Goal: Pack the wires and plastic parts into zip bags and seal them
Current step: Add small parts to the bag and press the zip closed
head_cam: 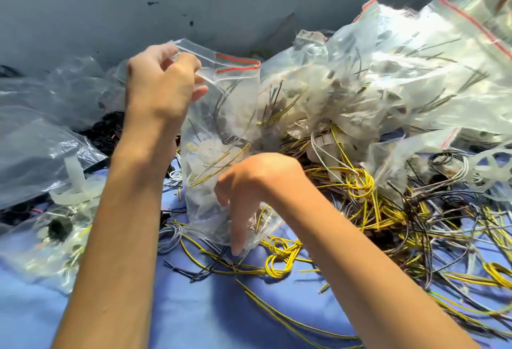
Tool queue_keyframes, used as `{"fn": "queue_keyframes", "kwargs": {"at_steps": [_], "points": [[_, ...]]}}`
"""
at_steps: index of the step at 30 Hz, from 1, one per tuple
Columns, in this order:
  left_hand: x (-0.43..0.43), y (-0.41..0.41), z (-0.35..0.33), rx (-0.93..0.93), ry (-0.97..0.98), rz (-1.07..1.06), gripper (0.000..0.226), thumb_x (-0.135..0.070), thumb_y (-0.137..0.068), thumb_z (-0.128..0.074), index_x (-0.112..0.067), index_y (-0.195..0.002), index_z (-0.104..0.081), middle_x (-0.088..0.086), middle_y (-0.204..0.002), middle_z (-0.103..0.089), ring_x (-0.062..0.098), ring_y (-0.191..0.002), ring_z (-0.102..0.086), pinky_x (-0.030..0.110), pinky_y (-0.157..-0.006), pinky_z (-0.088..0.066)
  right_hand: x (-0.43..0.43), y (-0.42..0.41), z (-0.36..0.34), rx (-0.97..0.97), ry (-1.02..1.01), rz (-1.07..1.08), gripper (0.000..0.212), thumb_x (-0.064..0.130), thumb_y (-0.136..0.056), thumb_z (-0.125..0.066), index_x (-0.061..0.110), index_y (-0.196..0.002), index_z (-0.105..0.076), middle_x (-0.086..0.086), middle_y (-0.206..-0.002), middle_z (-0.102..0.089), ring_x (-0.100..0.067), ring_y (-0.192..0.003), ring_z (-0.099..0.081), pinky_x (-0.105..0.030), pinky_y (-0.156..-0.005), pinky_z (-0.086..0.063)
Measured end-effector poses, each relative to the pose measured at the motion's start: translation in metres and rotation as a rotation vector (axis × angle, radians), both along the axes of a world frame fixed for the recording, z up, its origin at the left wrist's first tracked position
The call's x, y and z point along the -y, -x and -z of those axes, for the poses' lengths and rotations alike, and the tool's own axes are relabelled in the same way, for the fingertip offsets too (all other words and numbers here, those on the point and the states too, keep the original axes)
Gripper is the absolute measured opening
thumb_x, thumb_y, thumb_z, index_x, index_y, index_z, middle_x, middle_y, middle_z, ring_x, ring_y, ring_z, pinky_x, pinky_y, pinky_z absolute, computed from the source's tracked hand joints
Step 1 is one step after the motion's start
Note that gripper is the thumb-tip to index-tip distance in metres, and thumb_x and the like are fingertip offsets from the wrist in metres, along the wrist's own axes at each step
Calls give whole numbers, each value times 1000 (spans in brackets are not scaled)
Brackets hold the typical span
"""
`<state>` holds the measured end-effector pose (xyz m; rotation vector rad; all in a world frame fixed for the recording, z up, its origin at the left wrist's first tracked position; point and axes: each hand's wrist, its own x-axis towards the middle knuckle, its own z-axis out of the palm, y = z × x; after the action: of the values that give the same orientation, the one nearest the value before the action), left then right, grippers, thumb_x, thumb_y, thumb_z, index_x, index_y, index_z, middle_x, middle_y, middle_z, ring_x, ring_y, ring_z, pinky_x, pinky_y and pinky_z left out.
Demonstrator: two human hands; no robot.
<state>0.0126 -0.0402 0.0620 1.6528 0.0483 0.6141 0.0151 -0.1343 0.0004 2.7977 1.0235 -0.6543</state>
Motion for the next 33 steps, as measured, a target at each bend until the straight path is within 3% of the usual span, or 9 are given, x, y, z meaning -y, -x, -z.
{"fn": "queue_keyframes", "kwargs": {"at_steps": [3, 6, 8, 13, 16, 21, 24, 29, 33], "points": [[-2, 3, -1, -8, -33, 1, 19, -9, -90, -50, -21, -78, -54, -5, -74, -50, 2, -62, -54, 19, -64, -54, -11, -4, 17, 67, 23, -66, 48, 48, -57, -85, 14, -50, -52, 10, -46, -49, -11, -48, -48, -19, -42, -31], [-3, 3, -1, -16, -26, -1, 12, -10, -91, -50, -19, -87, -57, -6, -76, -50, 2, -63, -54, 19, -62, -53, -12, -7, 17, 98, 37, -145, 20, 30, -71, -74, 14, -75, -64, 3, -67, -62, -20, -69, -64, -24, -53, -48], [-4, 2, -1, -21, -32, -5, 11, -10, -91, -50, -19, -89, -57, -6, -76, -51, 1, -62, -54, 18, -61, -53, -1, -9, 5, 128, -73, -118, 16, 27, -74, -67, 14, -83, -68, -1, -73, -65, -20, -68, -64, -21, -52, -45], [-7, 2, -1, -30, -49, -21, 17, -13, -91, -50, -24, -81, -58, -10, -72, -54, -1, -59, -55, 15, -59, -50, 49, -10, -46, 162, -549, 67, 30, 24, -80, -59, 11, -54, -47, 3, -45, -51, -9, -42, -57, -18, -41, -40], [-8, 0, 1, -39, -86, -19, 17, -15, -91, -50, -25, -80, -59, -11, -72, -56, 0, -58, -56, 13, -57, -48, 69, -6, -63, 246, -781, 127, 25, 27, -79, -52, 13, -60, -45, 10, -45, -47, -1, -41, -45, -12, -40, -34], [-9, -3, 4, -42, -158, -25, 13, -16, -88, -56, -27, -83, -60, -10, -71, -56, -2, -53, -53, 15, -60, -45, 85, -12, -65, 317, -1019, 247, 18, 21, -69, -43, 9, -80, -52, 1, -64, -46, -10, -56, -35, -29, -53, -30], [-9, -3, 8, -33, -228, -34, 15, -17, -85, -60, -27, -75, -60, -10, -70, -57, 2, -57, -49, 21, -67, -44, 93, -18, -63, 440, -1022, 292, 10, 6, -84, -43, 9, -92, -48, -7, -71, -47, -17, -58, -37, -30, -48, -30], [-9, 1, 7, -34, -367, 42, 11, -19, -65, -55, -27, -71, -59, -7, -62, -47, 2, -50, -40, 15, -51, -35, 93, -21, -67, 473, -1158, 294, 12, 6, -81, -41, 0, -90, -46, -22, -75, -56, -35, -65, -47, -40, -53, -40], [-12, 5, 6, -56, -473, 123, 18, -9, -68, -54, -27, -71, -58, -7, -59, -41, -1, -43, -34, 8, -44, -28, 92, -20, -69, 449, -1189, 335, 15, 3, -75, -39, 17, -70, -40, -2, -65, -44, -20, -65, -37, -29, -55, -30]]}}
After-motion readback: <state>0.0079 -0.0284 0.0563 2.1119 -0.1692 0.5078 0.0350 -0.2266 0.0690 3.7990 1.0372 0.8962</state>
